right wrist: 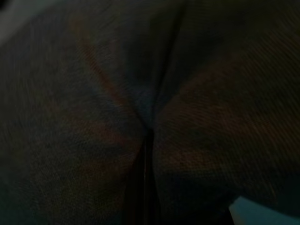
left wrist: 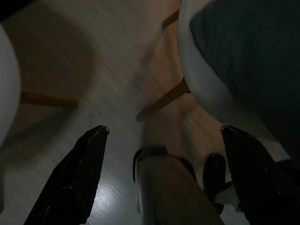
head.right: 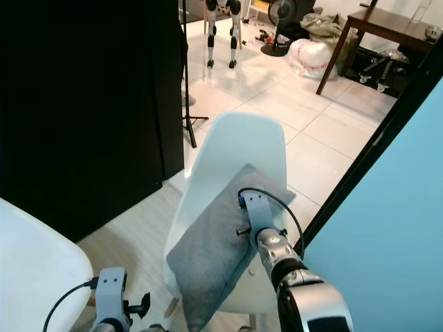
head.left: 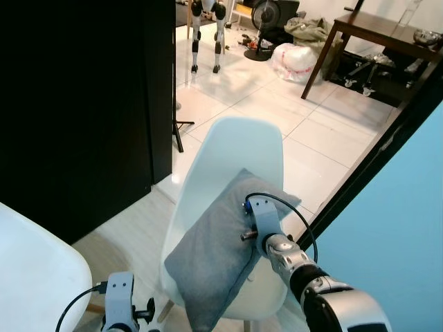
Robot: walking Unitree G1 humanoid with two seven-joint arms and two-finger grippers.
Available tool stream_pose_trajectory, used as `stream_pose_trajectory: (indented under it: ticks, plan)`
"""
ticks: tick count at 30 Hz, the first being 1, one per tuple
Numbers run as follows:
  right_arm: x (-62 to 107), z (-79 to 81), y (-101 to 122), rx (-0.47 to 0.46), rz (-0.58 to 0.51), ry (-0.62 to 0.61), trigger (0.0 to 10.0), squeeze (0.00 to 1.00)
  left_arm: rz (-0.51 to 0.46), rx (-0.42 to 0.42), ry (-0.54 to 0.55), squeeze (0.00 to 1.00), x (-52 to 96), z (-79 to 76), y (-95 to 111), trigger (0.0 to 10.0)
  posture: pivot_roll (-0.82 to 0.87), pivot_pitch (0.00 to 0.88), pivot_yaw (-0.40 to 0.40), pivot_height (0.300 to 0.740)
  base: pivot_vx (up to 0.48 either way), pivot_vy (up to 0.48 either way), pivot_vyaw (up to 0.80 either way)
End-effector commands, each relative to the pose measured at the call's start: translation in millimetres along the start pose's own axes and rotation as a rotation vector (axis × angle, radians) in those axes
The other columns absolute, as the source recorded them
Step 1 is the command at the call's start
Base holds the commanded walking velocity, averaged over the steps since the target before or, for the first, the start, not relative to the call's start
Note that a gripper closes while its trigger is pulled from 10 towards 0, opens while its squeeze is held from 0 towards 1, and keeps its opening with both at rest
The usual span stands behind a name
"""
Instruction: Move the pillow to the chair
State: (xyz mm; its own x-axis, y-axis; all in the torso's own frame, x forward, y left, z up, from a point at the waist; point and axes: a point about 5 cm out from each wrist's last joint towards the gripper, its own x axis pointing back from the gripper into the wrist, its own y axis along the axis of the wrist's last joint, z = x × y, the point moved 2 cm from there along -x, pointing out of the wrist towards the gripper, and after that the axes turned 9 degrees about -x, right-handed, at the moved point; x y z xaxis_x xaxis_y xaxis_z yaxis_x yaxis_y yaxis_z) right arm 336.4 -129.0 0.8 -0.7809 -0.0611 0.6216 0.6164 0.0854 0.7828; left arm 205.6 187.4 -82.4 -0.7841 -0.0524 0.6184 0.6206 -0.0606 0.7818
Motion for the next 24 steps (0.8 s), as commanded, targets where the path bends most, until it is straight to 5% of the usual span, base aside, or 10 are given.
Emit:
stream_pose_trajectory:
  ticks: [1, 12, 24]
  plan:
    - [1.1, 4.1, -18, 0.006, 0.069, 0.012, 10.0, 0.0, 0.006, -0.013, -0.014, 0.0, 1.9, -3.1, -4, 10.0, 0.11, 0.098, -0.101, 0.63, 0.0, 0.0, 0.0]
    - [1.6, 15.5, -24, -0.073, 0.099, 0.066, 10.0, 0.0, 0.012, -0.019, -0.012, 0.0, 3.0, -0.8, -6, 10.0, 0.12, 0.084, -0.095, 0.611, 0.0, 0.0, 0.0]
    - [8.5, 42.8, -59, 0.114, 0.258, 0.156, 10.0, 0.0, 0.003, -0.017, -0.005, 0.0, 2.6, 1.0, -4, 10.0, 0.12, 0.086, -0.1, 0.611, 0.0, 0.0, 0.0]
